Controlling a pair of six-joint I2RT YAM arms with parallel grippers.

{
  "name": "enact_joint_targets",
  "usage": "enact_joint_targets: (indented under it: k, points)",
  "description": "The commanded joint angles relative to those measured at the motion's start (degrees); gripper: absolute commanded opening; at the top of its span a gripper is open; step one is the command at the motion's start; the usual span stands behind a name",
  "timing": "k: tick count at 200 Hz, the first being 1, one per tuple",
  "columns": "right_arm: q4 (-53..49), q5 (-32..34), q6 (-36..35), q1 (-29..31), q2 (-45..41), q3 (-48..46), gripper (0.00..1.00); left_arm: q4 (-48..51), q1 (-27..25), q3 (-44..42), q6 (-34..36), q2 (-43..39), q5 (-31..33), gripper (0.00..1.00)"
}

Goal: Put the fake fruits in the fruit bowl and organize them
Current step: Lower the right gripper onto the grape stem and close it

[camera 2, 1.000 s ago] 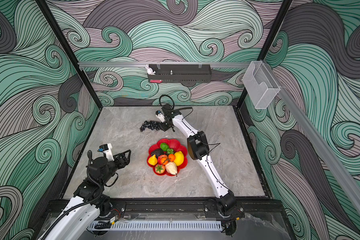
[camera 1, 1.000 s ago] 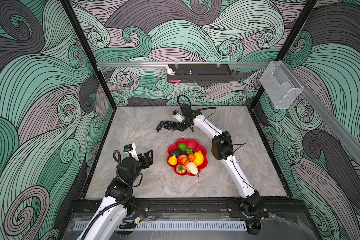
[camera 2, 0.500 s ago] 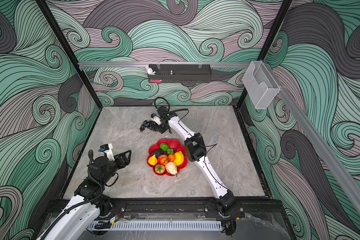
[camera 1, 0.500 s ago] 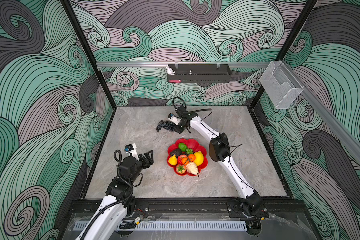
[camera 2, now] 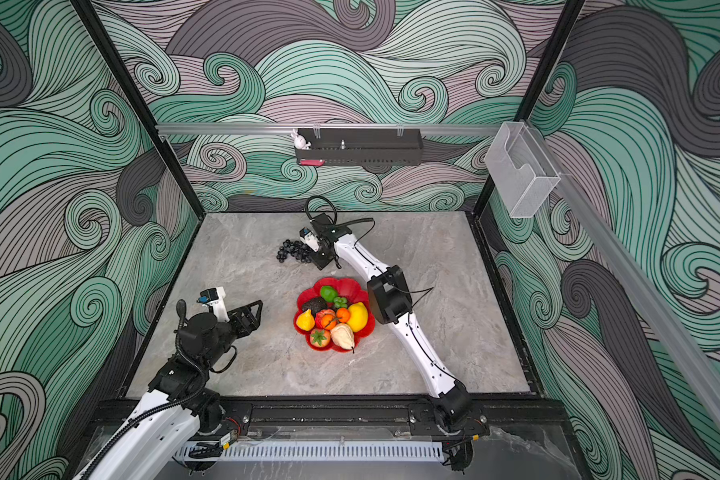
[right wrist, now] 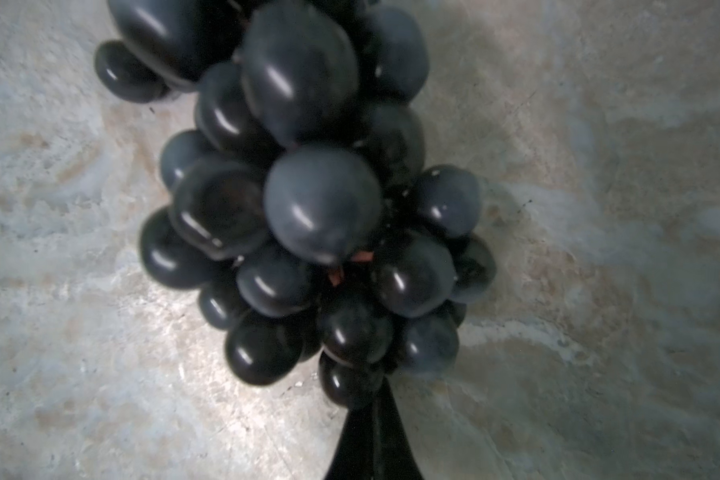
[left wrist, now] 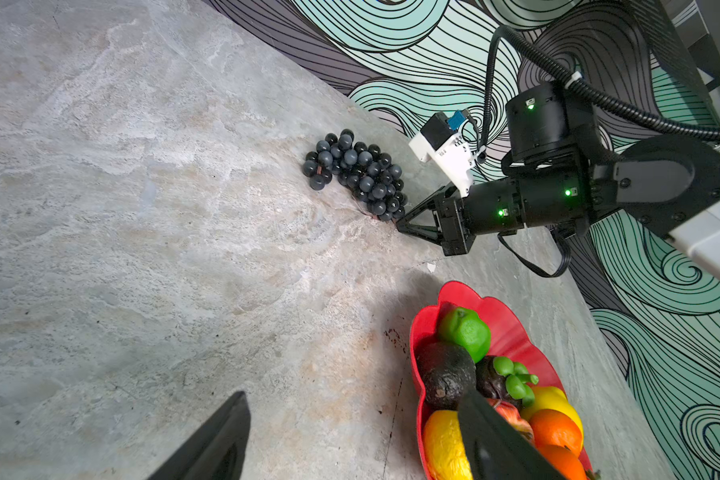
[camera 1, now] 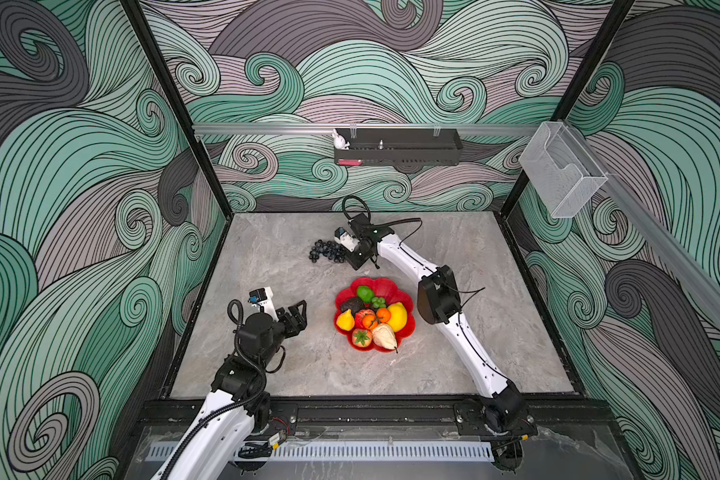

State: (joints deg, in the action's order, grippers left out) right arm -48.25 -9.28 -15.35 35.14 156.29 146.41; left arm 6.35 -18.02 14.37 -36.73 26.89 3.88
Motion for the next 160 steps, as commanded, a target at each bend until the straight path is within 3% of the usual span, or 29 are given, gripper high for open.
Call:
enact_joint_targets:
  k: [1,98,160]
  points:
    - [1.19,-1.64,2.38,0.08,-3.81,-3.94,0.00,-0.80,0.36,0.56,-0.21,-0.26,0.51,0.81]
    - [18.48,-1.25,5.51,0.14,-21.16,-31.81,0.00,-1.43,0.52,2.39,-0.18,4.99,0.25,0.81]
    - [22.37,0.64,6.95,0.10,-28.67,-39.33,0.00,-1.41,0.73,2.24,-0.27,4.83,0.08,0.81]
